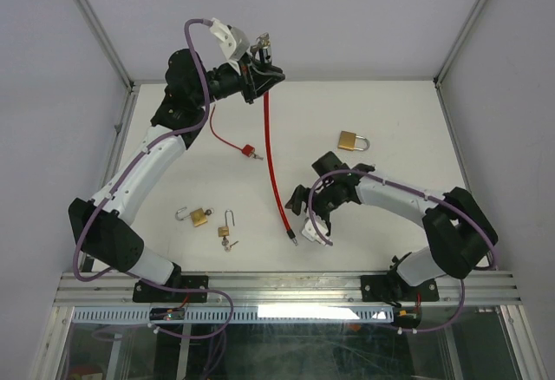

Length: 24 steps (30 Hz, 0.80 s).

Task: Lock with the key
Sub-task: Adjust the lock.

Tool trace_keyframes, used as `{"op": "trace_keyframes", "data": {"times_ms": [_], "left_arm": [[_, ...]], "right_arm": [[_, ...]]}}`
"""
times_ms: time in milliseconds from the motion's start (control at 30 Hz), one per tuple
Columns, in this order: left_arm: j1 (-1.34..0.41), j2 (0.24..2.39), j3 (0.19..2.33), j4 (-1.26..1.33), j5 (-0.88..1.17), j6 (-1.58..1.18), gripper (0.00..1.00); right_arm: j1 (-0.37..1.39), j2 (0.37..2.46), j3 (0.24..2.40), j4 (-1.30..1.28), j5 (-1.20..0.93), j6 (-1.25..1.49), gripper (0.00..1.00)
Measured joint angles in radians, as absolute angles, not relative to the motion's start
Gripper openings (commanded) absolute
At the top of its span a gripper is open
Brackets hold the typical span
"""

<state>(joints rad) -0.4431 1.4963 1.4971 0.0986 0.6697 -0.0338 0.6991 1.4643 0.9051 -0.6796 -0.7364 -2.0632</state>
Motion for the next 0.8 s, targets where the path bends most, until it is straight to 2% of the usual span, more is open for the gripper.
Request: {"op": "trace_keyframes", "data": {"times_ms": [400,667,800], "left_arm": [[-0.443,1.521,1.496,0.11,0.715,-0.036,0.0],[-0.443,1.521,1.492,0.128,0.741,-0.043,0.0],[-0.443,1.522,1.49,0.139,0.747,-0.051,0.0]], "right_arm": [[0.725,1.526,0.628,-0.083,-0.799,-2.078,0.74],[0.751,1.605,0.572,0.216,-0.854,-2.083,0.74],[0.785,1.655,0.553,0.352,-0.871,-2.086,0.68]]}}
